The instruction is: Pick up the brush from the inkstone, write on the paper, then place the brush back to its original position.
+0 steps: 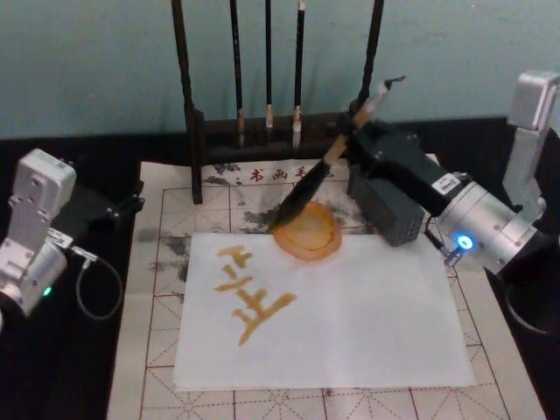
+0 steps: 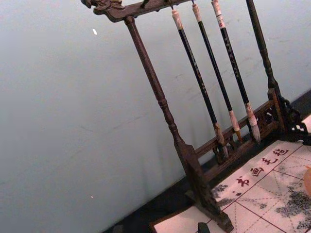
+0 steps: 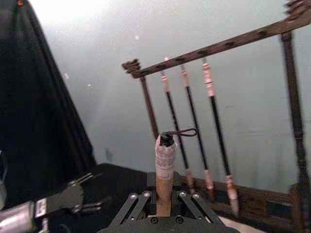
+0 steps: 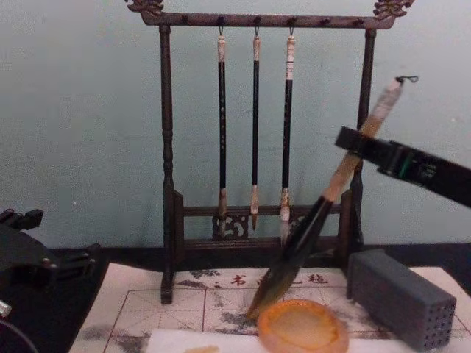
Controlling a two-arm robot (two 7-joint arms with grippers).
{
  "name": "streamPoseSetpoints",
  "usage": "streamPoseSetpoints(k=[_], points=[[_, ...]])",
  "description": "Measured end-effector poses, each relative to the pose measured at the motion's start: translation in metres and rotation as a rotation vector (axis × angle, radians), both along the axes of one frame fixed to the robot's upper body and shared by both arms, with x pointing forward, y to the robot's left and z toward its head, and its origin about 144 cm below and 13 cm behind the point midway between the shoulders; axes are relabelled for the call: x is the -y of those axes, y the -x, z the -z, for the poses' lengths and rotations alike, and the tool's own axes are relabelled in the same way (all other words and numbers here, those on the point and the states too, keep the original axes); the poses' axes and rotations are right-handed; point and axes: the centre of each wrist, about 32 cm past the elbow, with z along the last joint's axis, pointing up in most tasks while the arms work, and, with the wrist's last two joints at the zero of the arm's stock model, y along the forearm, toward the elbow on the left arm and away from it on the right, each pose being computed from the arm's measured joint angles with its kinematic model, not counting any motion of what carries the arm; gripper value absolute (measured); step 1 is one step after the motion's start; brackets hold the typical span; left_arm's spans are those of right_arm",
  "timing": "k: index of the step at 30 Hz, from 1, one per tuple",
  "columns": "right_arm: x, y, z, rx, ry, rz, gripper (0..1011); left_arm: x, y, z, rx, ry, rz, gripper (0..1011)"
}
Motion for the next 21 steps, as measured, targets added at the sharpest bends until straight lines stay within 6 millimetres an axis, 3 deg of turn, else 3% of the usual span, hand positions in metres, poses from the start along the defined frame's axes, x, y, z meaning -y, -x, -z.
streamPoseSetpoints(k=[21], points=[[-0.024,0.012,0.007,0.01,0.038,-0.114,185,0.0,0.0,0.0,0.0,0.0,0.0,1001]])
